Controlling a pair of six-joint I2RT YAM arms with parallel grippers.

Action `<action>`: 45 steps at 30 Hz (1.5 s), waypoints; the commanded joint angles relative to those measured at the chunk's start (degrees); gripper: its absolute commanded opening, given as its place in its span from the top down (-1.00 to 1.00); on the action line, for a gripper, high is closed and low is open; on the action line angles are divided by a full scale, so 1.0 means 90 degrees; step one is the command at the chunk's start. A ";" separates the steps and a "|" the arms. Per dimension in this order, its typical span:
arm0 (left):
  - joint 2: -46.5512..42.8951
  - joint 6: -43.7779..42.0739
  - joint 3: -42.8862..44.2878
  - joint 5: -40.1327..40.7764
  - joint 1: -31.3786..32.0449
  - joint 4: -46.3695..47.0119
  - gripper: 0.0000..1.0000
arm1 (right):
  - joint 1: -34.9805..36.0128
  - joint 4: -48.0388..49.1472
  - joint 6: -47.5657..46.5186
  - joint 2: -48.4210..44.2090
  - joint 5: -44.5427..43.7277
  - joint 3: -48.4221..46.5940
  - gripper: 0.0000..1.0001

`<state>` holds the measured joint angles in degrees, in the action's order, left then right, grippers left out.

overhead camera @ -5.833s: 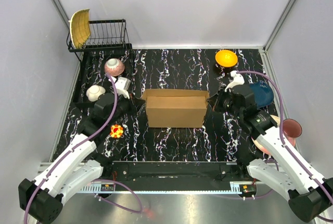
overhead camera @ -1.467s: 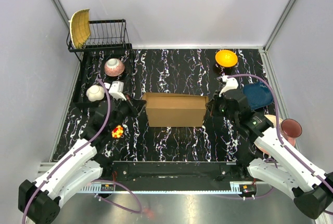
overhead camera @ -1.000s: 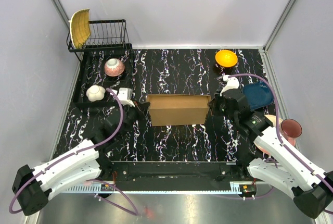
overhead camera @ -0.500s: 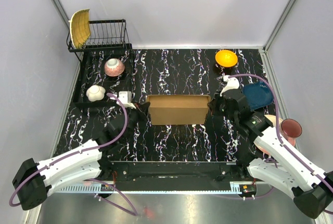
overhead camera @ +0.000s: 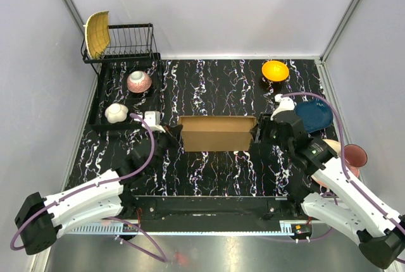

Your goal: Fold the paper box

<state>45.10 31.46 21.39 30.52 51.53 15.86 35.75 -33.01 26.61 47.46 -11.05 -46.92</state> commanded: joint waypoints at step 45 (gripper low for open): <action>0.0106 0.0108 0.0162 0.0055 0.0046 -0.1351 0.61 | 0.0061 0.0856 0.0227 0.0166 -0.0579 0.1013 1.00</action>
<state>45.45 31.73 22.92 30.72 51.66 12.99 36.01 -18.83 26.33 47.86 -15.92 -41.15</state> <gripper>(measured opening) 0.111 0.010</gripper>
